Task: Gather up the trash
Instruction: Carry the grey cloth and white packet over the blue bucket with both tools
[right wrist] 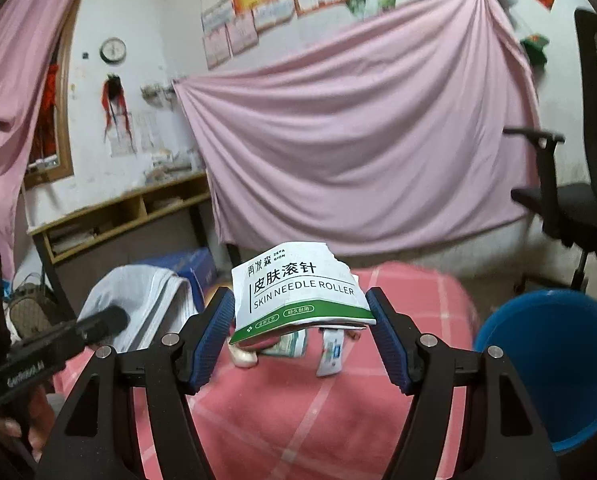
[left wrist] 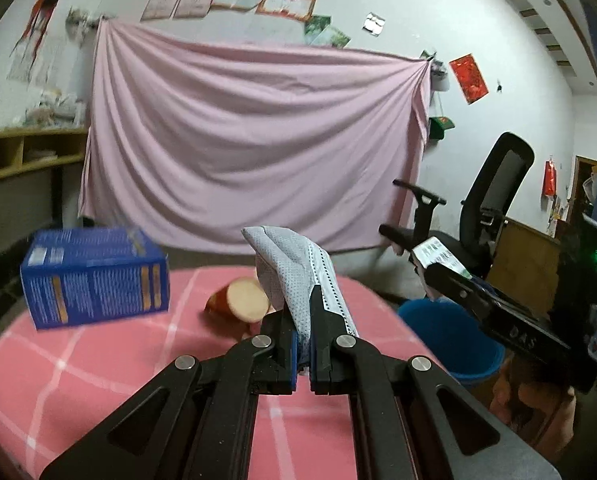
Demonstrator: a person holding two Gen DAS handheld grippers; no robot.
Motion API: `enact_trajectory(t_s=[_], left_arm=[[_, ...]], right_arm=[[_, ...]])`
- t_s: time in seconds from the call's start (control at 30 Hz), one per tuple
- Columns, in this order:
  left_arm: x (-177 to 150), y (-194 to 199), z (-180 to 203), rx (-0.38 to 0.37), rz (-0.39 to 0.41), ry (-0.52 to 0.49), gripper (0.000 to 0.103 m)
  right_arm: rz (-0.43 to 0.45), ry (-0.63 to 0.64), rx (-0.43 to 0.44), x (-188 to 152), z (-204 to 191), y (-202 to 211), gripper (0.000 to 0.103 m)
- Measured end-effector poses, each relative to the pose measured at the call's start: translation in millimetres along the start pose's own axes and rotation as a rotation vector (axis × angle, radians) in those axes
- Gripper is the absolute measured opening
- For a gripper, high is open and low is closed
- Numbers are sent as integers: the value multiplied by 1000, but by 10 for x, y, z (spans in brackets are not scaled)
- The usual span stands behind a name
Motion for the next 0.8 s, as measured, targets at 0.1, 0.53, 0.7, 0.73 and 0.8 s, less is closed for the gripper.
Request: enact_trajectory(t_s=[0.1,0.53,0.7,0.73,0.8], left_arm=[[132,-26,146,-4,35,-38,2],[460,-662,1148,-157,67,-167,2],[399,-945,1547,-212,39,-190,2],[385,-978,1604,-221,33,-193,2],[351,-1061,1737,-235,18,-200,2]], right_arm=[[77,-7,-20,116,52,144,66],[254,-68,-208,360,714,730,67],[283,-124,-308,338,1128,940,67],[284,-128,-323,330,1185,965,67],[280,-140,-357,303,1327,1002,67]])
Point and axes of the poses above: each gripper's, at about its wrist camera, not at the fingertips, and y roughly against the way its jaws point, z to its right, x to its top, the point moved 7 cm from there along -y, roughly the way its jaws point, and after that the axes turned 3 degrees about -y, right-handed, at the moved point
